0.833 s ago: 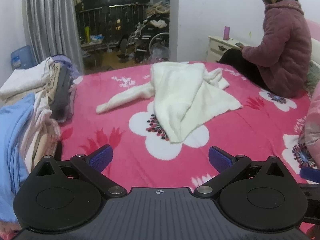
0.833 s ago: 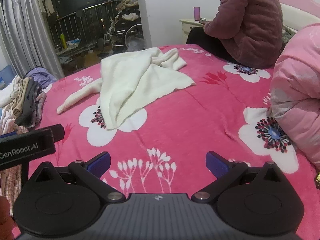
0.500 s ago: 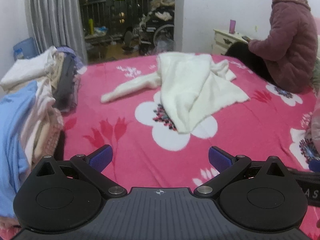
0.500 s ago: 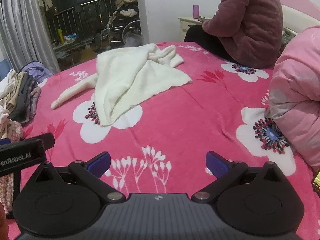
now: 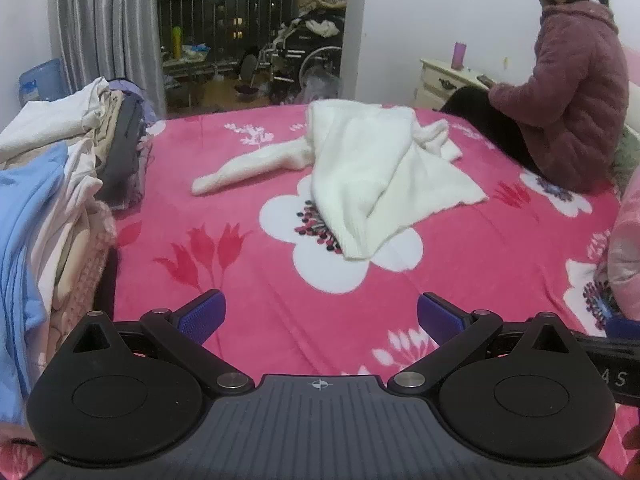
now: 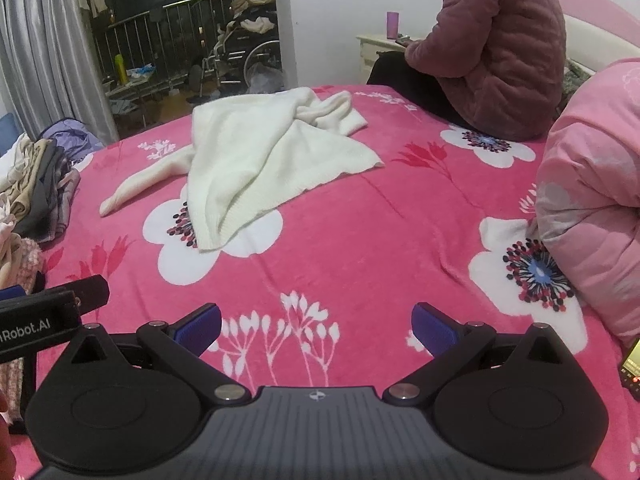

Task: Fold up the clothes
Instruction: 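Move both grippers toward the crumpled cream sweater on the bed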

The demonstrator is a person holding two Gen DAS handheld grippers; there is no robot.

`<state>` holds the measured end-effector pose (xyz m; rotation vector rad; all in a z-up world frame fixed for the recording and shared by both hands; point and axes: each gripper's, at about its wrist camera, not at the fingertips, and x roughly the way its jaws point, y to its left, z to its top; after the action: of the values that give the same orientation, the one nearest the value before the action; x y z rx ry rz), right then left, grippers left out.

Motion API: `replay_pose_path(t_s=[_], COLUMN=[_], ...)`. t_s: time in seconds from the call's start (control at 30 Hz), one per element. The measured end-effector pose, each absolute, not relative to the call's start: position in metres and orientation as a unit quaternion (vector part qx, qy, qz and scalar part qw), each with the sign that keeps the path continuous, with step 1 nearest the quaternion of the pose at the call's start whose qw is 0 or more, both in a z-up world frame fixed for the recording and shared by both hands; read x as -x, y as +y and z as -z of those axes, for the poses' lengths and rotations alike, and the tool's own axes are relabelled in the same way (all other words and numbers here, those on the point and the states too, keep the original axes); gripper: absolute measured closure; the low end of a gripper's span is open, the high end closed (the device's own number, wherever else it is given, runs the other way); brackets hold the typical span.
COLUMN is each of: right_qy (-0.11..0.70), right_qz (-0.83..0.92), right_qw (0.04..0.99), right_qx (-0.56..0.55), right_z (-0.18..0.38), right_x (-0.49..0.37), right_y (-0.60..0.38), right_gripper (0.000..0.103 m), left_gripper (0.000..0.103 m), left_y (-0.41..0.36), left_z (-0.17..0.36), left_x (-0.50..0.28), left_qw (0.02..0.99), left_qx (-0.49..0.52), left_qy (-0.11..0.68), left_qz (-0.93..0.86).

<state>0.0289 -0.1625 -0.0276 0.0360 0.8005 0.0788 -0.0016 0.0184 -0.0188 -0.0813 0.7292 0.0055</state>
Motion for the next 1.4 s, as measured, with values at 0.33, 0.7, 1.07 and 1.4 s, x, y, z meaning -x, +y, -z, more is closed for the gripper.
replay_pose_path(t_s=[0.33,0.7,1.07,1.4], right_qy=[0.397,0.396,0.398,0.394], right_qz=[-0.037,-0.035,-0.034,-0.035], right_qw=[0.917,0.918,0.917,0.918], right_qx=[-0.014,-0.01,-0.001,-0.001], right_z=[0.034,0.032,0.032,0.026], right_x=[-0.028,-0.027,-0.029,-0.025], right_y=[-0.161,-0.159,-0.156,-0.157], right_gripper=[0.0,0.0,0.0,0.0], left_gripper=[0.0,0.0,0.0,0.0], left_y=[0.025,0.032,0.034,0.03], left_z=[0.02,0.021,0.024,0.007], left_x=[0.003,0.004,0.003,-0.001], left_qw=[0.93,0.93,0.926,0.935], left_qx=[0.062,0.067,0.071,0.029], left_qy=[0.361,0.358,0.367,0.351], left_qz=[-0.018,-0.05,-0.049,-0.037])
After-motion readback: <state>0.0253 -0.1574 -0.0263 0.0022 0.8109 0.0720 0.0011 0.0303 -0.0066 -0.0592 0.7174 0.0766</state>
